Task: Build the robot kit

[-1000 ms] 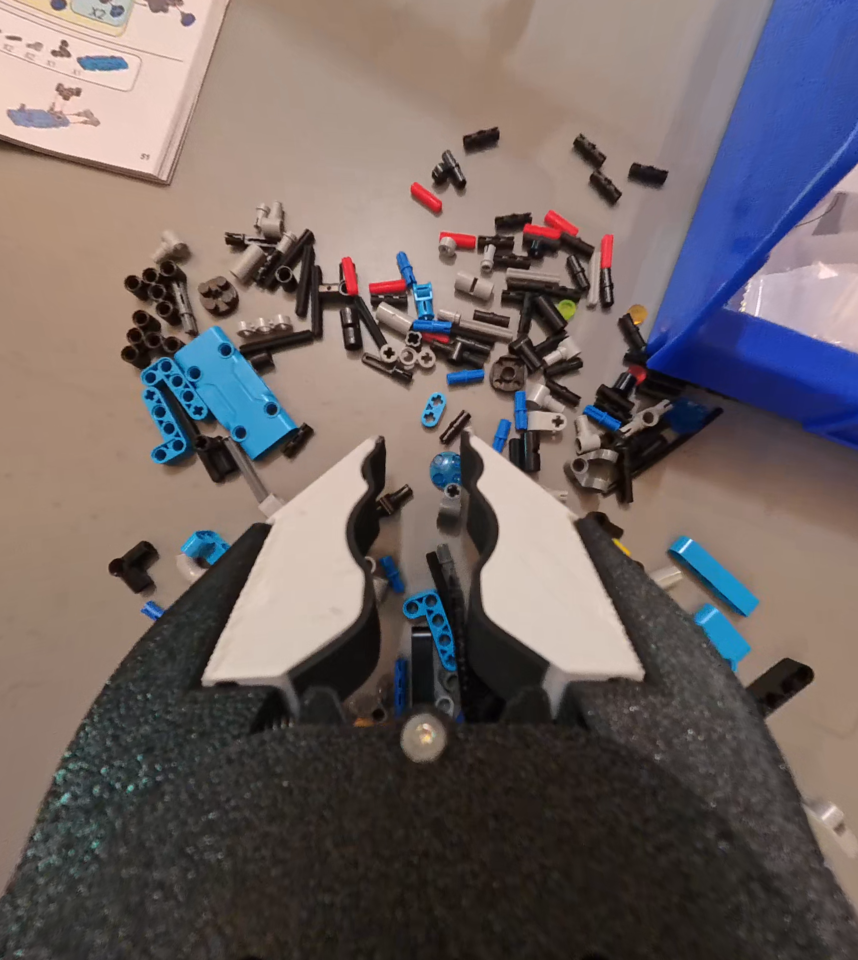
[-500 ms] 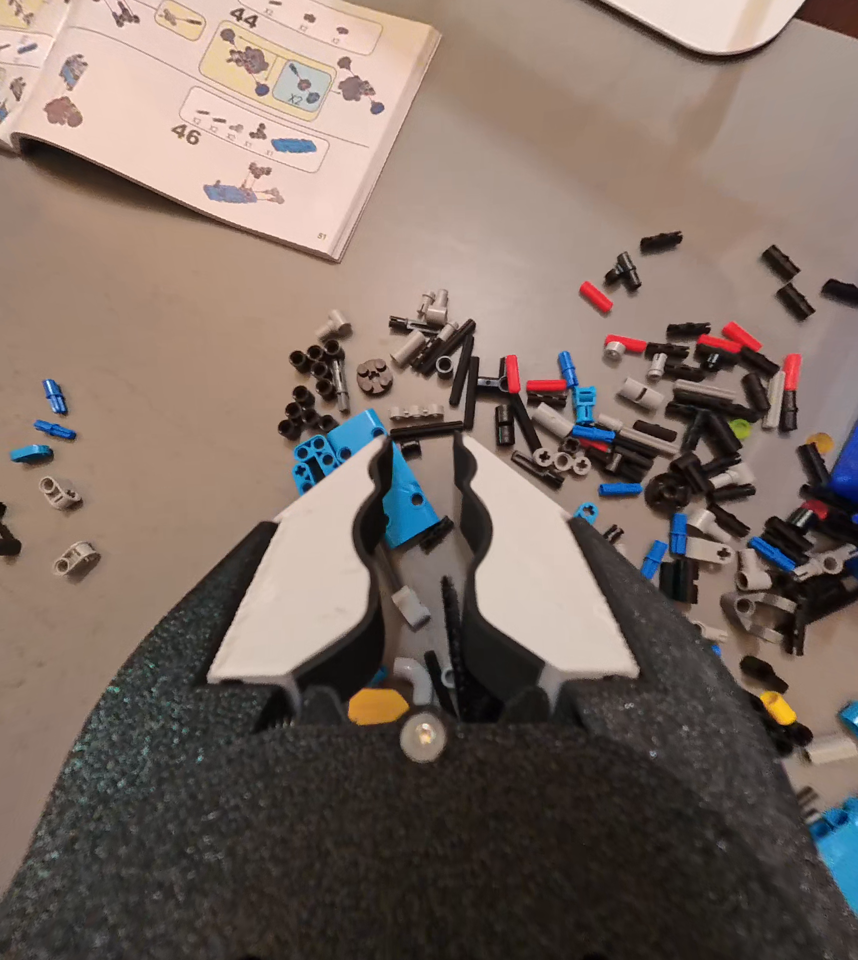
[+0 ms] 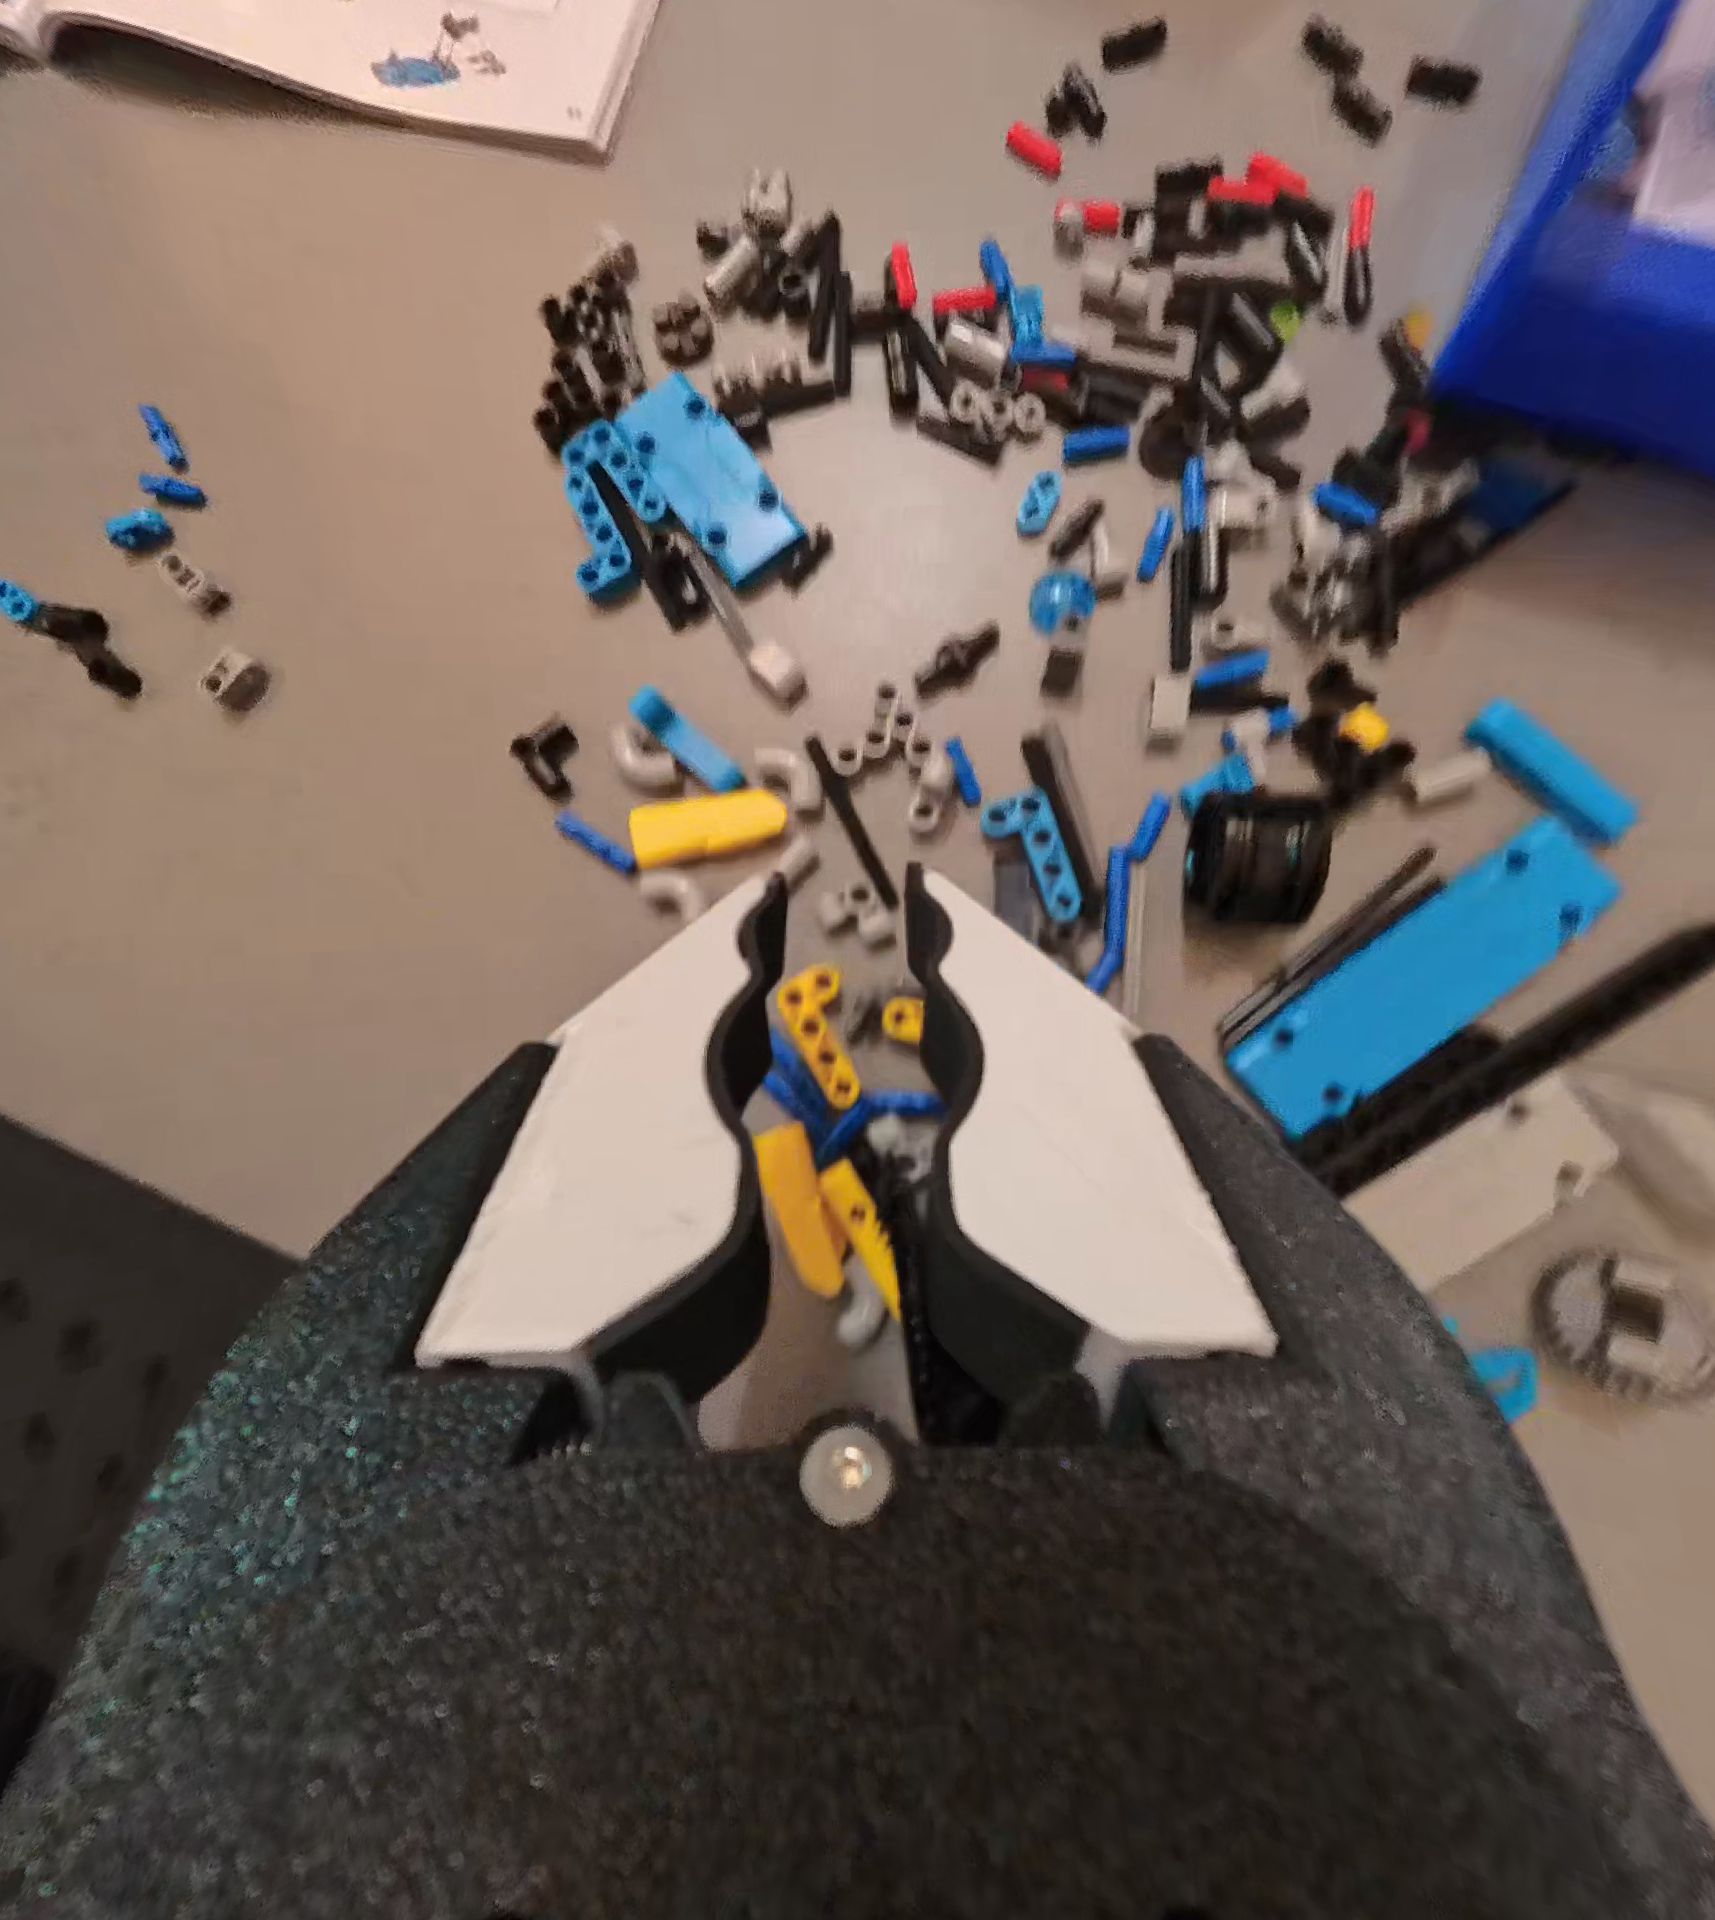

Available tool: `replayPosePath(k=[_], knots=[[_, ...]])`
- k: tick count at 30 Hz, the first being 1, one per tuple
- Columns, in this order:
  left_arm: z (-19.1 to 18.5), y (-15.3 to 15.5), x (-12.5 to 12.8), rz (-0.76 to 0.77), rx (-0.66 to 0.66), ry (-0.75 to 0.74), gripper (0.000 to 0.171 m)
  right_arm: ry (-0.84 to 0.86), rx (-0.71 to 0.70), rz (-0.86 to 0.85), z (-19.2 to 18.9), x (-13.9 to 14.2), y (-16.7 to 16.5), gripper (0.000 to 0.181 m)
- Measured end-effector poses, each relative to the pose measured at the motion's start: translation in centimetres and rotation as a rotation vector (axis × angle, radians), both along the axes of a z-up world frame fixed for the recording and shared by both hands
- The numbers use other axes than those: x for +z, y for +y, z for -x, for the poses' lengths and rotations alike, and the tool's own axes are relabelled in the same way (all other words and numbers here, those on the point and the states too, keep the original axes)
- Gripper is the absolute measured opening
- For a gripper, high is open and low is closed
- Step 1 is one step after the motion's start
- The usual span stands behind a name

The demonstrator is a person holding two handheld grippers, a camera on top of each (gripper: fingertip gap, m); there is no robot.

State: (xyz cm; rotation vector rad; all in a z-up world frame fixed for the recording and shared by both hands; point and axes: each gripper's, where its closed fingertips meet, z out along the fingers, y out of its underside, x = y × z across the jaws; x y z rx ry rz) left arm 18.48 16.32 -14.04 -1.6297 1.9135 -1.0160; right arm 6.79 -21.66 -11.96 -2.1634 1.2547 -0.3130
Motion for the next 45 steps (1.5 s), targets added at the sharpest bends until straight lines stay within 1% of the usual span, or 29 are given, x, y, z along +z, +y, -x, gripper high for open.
replayPosePath(k=[3,6,8,10,14,18,21,23,24,25,26,28,29,31,33,35,37,39,41,43,44,45], knots=[[-0.1,-0.4,1.2,-0.037,0.009,-0.048,0.031,0.011,-0.049,-0.057,3.0,-0.7,-1.0,0.023],[0.5,-1.5,2.7,-0.062,0.002,-0.069,0.035,-0.009,-0.083,-0.051,5.8,-1.3,-2.5,0.022],[1.2,-2.9,3.9,-0.056,-0.008,-0.081,0.037,-0.024,-0.120,-0.073,7.1,-1.4,-3.6,0.019],[2.4,-5.2,4.8,-0.007,-0.051,-0.062,0.039,-0.053,-0.160,-0.089,7.8,-1.3,-4.8,0.015],[6.1,-11.0,5.7,0.126,-0.186,0.029,0.050,-0.114,-0.214,-0.090,8.1,-1.0,-6.8,0.015],[11.4,-17.2,5.4,0.303,-0.385,0.233,0.063,-0.163,-0.228,-0.111,7.6,-0.4,-7.7,0.016],[15.0,-21.3,6.1,0.461,-0.506,0.350,0.062,-0.160,-0.206,-0.111,7.0,-0.7,-7.6,0.018],[16.1,-23.0,7.0,0.541,-0.551,0.336,0.061,-0.153,-0.192,-0.078,6.6,-1.2,-7.5,0.018],[16.3,-23.5,7.5,0.572,-0.571,0.307,0.057,-0.153,-0.184,-0.066,6.3,-1.3,-7.5,0.018],[16.7,-24.0,8.0,0.599,-0.610,0.285,0.047,-0.152,-0.176,-0.057,6.1,-1.3,-7.3,0.018],[17.2,-24.5,8.4,0.616,-0.650,0.277,0.043,-0.151,-0.170,-0.046,5.8,-1.4,-7.3,0.018],[18.3,-25.3,9.0,0.631,-0.736,0.263,0.045,-0.157,-0.165,-0.027,5.3,-1.2,-7.3,0.018],[18.7,-25.6,9.2,0.616,-0.778,0.251,0.046,-0.160,-0.165,-0.030,5.0,-1.1,-7.2,0.018],[18.8,-25.9,8.7,0.528,-0.814,0.213,0.046,-0.162,-0.184,-0.076,4.3,-0.3,-6.9,0.018],[18.1,-25.9,7.4,0.391,-0.805,0.188,0.041,-0.171,-0.240,-0.194,3.0,1.5,-6.2,0.018],[17.6,-26.1,6.2,0.271,-0.817,0.166,0.043,-0.188,-0.318,-0.317,1.7,3.1,-5.5,0.018],[17.5,-26.7,5.2,0.170,-0.858,0.154,0.044,-0.203,-0.391,-0.412,0.9,3.7,-4.6,0.018],[17.9,-26.9,3.4,0.042,-0.908,0.185,0.042,-0.201,-0.394,-0.489,0.9,3.4,-2.5,0.018],[17.6,-26.8,1.7,-0.091,-0.931,0.214,0.042,-0.231,-0.393,-0.498,1.1,2.9,-1.1,0.018],[16.5,-26.9,0.9,-0.180,-0.878,0.233,0.042,-0.258,-0.387,-0.467,1.2,2.0,-0.3,0.018],[16.2,-27.3,1.0,-0.183,-0.871,0.239,0.043,-0.257,-0.376,-0.450,1.3,1.8,0.0,0.018],[16.2,-28.0,1.3,-0.151,-0.884,0.255,0.043,-0.273,-0.364,-0.439,1.3,2.2,0.0,0.019]])
